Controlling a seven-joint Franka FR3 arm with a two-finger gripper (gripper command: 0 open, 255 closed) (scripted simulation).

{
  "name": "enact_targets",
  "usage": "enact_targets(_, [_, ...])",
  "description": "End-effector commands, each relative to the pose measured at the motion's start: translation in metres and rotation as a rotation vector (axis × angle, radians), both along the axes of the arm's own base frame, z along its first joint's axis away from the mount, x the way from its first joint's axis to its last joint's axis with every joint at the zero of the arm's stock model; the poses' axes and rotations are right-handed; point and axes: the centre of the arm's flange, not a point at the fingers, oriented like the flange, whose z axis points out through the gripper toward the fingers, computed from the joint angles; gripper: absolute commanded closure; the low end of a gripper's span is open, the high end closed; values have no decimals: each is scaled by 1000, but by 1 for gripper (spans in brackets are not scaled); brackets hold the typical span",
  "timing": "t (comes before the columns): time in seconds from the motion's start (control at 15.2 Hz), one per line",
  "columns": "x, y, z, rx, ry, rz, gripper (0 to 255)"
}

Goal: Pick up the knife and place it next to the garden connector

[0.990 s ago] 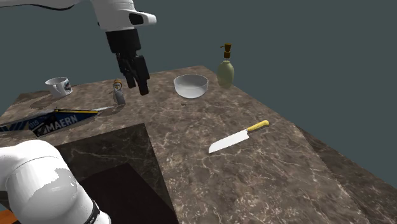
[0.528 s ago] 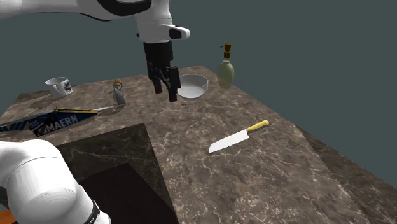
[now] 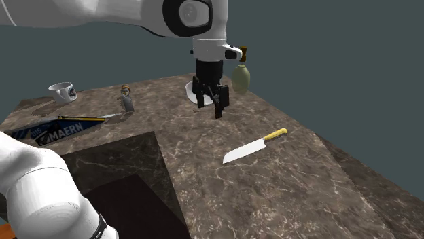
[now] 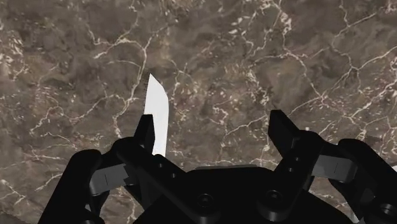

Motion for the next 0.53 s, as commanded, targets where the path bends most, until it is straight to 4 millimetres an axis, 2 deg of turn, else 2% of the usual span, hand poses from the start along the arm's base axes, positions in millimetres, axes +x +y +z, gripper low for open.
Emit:
enact_targets(0.0, [22,-15,-13,8,10,-8,0])
enact_targets(0.46, [92,-71,-56,40,46,-37,0])
